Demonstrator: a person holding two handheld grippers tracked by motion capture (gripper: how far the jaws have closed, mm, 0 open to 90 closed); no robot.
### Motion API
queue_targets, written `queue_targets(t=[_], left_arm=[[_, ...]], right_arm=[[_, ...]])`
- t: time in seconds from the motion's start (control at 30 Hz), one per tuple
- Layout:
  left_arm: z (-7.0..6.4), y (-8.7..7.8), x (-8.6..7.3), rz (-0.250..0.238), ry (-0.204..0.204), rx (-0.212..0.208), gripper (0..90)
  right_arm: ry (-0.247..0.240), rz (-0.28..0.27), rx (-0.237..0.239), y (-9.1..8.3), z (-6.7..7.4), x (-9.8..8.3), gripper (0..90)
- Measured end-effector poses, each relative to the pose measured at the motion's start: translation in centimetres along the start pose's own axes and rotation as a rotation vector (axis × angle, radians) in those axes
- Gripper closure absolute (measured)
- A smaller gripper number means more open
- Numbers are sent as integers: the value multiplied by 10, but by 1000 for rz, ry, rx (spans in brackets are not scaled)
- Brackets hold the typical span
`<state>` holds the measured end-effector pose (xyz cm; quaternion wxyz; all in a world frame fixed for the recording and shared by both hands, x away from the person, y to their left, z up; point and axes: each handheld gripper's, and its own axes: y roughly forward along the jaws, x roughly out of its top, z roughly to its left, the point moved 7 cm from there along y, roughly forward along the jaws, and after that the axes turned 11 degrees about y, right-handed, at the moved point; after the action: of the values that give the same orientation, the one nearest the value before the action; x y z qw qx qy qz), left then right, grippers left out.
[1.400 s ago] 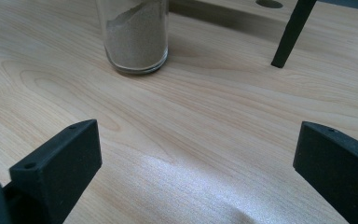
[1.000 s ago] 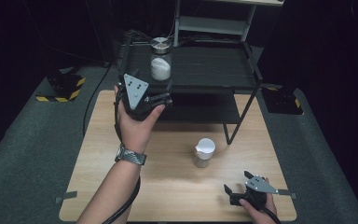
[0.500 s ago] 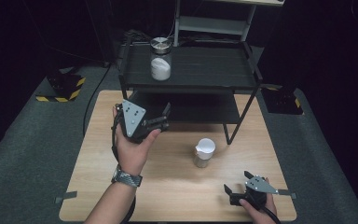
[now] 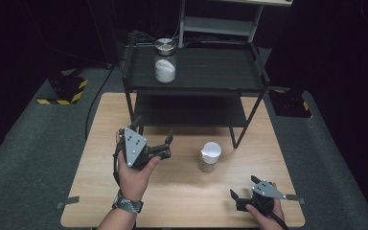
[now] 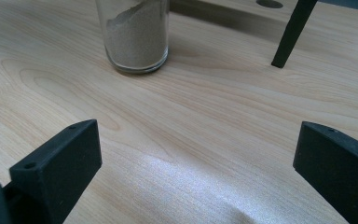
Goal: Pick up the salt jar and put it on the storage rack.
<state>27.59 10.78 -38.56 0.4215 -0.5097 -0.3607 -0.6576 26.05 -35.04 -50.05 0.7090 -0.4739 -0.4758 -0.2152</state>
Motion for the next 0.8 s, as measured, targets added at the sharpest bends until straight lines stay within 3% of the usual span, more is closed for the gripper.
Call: queue_targets(t=[0.23, 0.37, 0.63, 0.73, 0.8], left_arm=[[-10, -13, -26, 49, -6, -24, 4], [-20, -19, -46, 76, 13, -50, 4], [-27, -26, -65, 139, 14, -84, 4], [-28, -29, -73, 179, 7, -96, 4], [-30, -32, -80, 226, 29, -116, 4]], right_arm=[[-2, 2, 2, 0, 0, 0, 6], [-7, 2, 2, 1, 0, 0, 6], [-8, 2, 5, 1, 0, 0, 6], [-8, 2, 6, 1, 0, 0, 6], [-10, 1, 6, 1, 0, 1, 6]])
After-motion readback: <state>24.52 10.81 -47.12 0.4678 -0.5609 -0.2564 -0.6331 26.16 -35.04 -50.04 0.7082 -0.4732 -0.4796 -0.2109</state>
